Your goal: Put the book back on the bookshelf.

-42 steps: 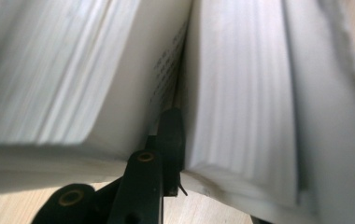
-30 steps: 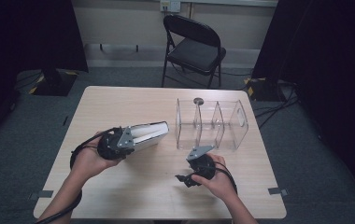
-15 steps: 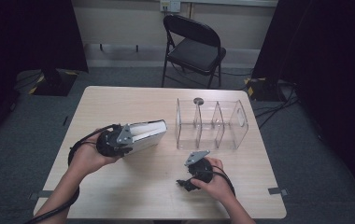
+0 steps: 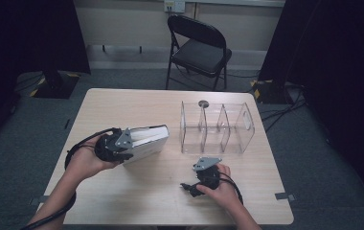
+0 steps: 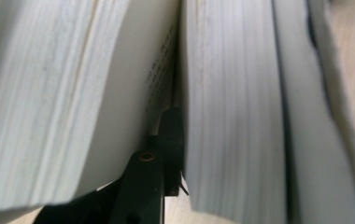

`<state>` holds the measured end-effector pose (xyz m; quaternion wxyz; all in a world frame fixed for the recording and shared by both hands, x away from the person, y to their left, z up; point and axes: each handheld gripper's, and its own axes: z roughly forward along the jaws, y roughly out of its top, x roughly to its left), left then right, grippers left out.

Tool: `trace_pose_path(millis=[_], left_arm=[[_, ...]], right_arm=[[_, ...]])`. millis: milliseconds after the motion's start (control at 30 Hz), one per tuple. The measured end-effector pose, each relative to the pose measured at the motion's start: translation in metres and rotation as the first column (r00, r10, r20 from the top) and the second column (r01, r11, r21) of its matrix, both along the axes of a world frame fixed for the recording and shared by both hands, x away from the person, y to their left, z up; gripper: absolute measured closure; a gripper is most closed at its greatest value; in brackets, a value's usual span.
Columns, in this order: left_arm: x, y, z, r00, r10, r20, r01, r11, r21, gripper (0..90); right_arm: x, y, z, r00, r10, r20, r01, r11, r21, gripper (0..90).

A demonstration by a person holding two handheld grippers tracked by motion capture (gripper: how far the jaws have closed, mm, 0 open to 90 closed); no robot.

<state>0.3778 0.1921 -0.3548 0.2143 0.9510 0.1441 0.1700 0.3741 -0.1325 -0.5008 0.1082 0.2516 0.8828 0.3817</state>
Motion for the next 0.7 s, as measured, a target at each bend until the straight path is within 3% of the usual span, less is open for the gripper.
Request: trace_pose_path(millis=[133, 267, 367, 700], left_arm=[[-0.005, 0.005, 0.001, 0.9991, -0.026, -0.034, 0.026, 0.9996, -0.009, 73.5], [-0.01, 0.008, 0.002, 0.9989, -0.025, -0.04, 0.024, 0.9994, -0.026, 73.5], [-0.011, 0.011, 0.004, 0.997, -0.04, -0.066, 0.039, 0.9991, -0.017, 73.6], [-0.005, 0.015, 0.007, 0.9962, -0.006, -0.087, 0.006, 1.0, 0.0, 74.2]], right_arm=[[0.0, 0.0, 0.0, 1.0, 0.0, 0.002, 0.0, 1.0, -0.001, 12.0], [0.0, 0.0, 0.0, 1.0, 0.0, 0.001, 0.0, 1.0, 0.0, 12.1], [0.001, 0.0, 0.0, 1.0, 0.003, -0.002, -0.003, 1.0, 0.0, 12.6], [0.002, 0.0, 0.0, 1.0, 0.008, 0.0, -0.008, 1.0, 0.001, 12.7]])
